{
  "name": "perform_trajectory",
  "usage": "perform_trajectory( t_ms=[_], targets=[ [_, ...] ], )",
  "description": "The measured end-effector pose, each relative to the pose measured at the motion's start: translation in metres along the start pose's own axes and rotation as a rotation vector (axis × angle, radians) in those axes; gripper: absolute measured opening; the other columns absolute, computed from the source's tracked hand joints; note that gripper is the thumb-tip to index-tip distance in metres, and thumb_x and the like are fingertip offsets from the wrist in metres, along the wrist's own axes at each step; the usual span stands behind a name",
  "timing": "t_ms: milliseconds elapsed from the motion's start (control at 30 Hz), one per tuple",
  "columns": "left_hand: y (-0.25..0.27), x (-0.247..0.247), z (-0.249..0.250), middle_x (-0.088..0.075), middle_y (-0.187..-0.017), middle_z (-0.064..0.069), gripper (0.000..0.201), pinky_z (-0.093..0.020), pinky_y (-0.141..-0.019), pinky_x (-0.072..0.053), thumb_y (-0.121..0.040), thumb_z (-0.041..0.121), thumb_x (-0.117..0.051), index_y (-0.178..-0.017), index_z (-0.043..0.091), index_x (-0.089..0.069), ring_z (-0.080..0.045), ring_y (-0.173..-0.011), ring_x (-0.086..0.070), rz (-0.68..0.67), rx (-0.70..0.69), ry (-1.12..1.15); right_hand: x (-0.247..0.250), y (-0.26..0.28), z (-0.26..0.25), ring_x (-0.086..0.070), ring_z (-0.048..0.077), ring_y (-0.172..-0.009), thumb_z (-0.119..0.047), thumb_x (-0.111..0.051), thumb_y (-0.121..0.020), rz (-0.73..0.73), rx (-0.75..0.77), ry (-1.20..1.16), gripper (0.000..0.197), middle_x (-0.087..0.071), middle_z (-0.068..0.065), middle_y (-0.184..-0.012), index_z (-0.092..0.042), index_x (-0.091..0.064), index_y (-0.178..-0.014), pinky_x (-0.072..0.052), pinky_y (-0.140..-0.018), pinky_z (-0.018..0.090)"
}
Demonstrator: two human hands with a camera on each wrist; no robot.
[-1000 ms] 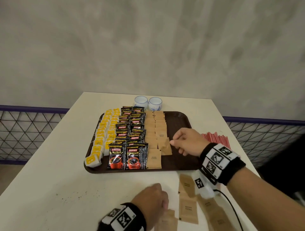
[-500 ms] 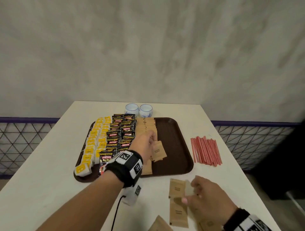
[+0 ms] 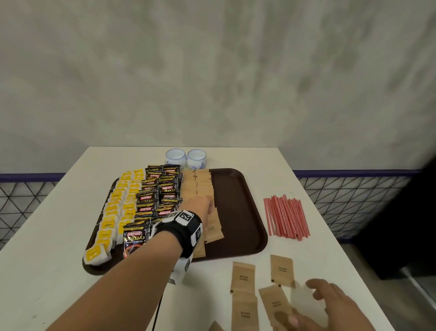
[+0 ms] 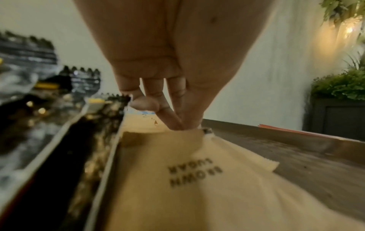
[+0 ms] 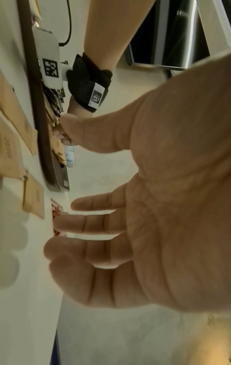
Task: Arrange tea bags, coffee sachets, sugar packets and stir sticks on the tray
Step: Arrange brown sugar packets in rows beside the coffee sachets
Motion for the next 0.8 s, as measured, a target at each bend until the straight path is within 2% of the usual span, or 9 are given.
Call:
perform_trajectory(
  t_ms=[67, 100, 133, 167, 233, 333, 433, 667, 800],
  targets=[
    [0.0, 0.003, 0.003, -0.059, -0.104, -0.002, 0.029, -0.037, -0.086, -0.05, -0.079, -0.002, -0.053, -0.095, 0.022, -0.053, -0.023, -0.096, -0.058, 0.057, -0.042, -0.068, -0.001, 0.003, 0.004, -0.051, 0.008, -0.096, -0.101, -0.013, 0.005, -0.03, -0.002, -0.014, 0.124, -0.046, -0.012, -0.103, -0.044, -0.028, -0.104, -0.037, -0.085, 0.013],
    [0.0, 0.004, 0.005, -0.058, -0.104, -0.001, 0.027, -0.037, -0.087, -0.049, -0.078, 0.002, -0.059, -0.096, 0.022, -0.053, -0.022, -0.097, -0.057, 0.078, -0.067, -0.088, -0.002, 0.006, 0.002, -0.05, 0.009, -0.096, -0.099, -0.036, -0.002, -0.063, 0.008, -0.014, 0.116, -0.046, -0.01, -0.104, -0.042, -0.028, -0.102, -0.035, -0.083, 0.012],
    [0.001, 0.005, 0.007, -0.056, -0.104, 0.002, 0.027, -0.037, -0.088, -0.048, -0.077, 0.009, -0.066, -0.097, 0.022, -0.052, -0.021, -0.098, -0.055, 0.087, -0.087, -0.102, -0.003, 0.008, -0.001, -0.05, 0.01, -0.1, -0.09, -0.057, -0.029, -0.1, 0.027, 0.004, 0.094, -0.044, -0.008, -0.106, -0.04, -0.028, -0.103, -0.031, -0.082, 0.013],
    [0.002, 0.004, 0.009, -0.054, -0.103, 0.004, 0.032, -0.037, -0.089, -0.047, -0.074, 0.019, -0.073, -0.098, 0.023, -0.052, -0.02, -0.098, -0.054, 0.07, -0.095, -0.119, -0.006, 0.01, 0.0, -0.05, 0.01, -0.106, -0.07, -0.06, -0.064, -0.085, 0.01, 0.004, 0.062, -0.041, -0.008, -0.108, -0.036, -0.028, -0.105, -0.029, -0.082, 0.013],
    [0.004, 0.0, 0.013, -0.05, -0.104, 0.005, 0.053, -0.039, -0.089, -0.046, -0.062, 0.039, -0.082, -0.103, 0.026, -0.05, -0.019, -0.099, -0.051, 0.002, -0.089, -0.196, -0.013, 0.006, -0.002, -0.049, 0.011, -0.114, -0.044, -0.048, -0.09, -0.033, 0.007, 0.009, 0.026, -0.041, -0.008, -0.111, -0.034, -0.028, -0.105, -0.032, -0.086, 0.015],
    [0.002, -0.008, 0.016, -0.048, -0.115, 0.001, 0.079, -0.042, -0.093, -0.043, -0.052, 0.05, -0.085, -0.115, 0.025, -0.043, -0.023, -0.108, -0.049, -0.048, -0.077, -0.357, -0.029, -0.006, -0.011, -0.052, 0.01, -0.106, -0.053, -0.055, -0.08, -0.065, 0.021, 0.062, 0.034, -0.049, -0.007, -0.109, -0.031, -0.04, -0.101, -0.038, -0.09, 0.018],
    [0.0, -0.01, 0.012, -0.048, -0.122, -0.002, 0.086, -0.043, -0.095, -0.044, -0.053, 0.047, -0.086, -0.121, 0.022, -0.04, -0.025, -0.113, -0.049, -0.042, -0.046, -0.401, -0.033, -0.015, -0.017, -0.051, 0.007, -0.096, -0.042, -0.052, -0.079, -0.049, -0.029, 0.017, 0.025, -0.046, -0.009, -0.094, -0.025, -0.043, -0.094, -0.036, -0.076, 0.016],
    [0.029, 0.029, 0.011, -0.049, -0.122, 0.006, 0.075, -0.041, -0.098, -0.043, -0.062, 0.039, -0.083, -0.124, 0.028, -0.041, -0.018, -0.11, -0.051, 0.099, -0.036, -0.09, -0.034, -0.01, 0.007, -0.061, 0.012, -0.076, -0.015, -0.079, -0.073, -0.201, -0.013, -0.344, 0.032, -0.061, -0.007, -0.076, -0.022, -0.054, -0.092, -0.038, -0.059, 0.009],
    [0.083, 0.056, 0.004, -0.049, -0.097, 0.017, 0.051, -0.024, -0.078, -0.047, -0.073, 0.038, -0.076, -0.114, 0.035, -0.046, -0.002, -0.082, -0.05, 0.177, -0.112, 0.185, 0.009, -0.011, -0.003, -0.063, 0.017, -0.056, 0.005, -0.071, -0.078, -0.178, 0.148, -0.575, 0.023, -0.07, 0.004, -0.065, -0.017, -0.071, -0.083, -0.045, -0.052, 0.019]
  ],
)
Point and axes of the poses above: each hand's wrist, its own y-axis away from the middle knuckle, its own x-axis out of the back of the hand, z = x × y, the point moved 4 cm from there along -y, towards the middle knuckle
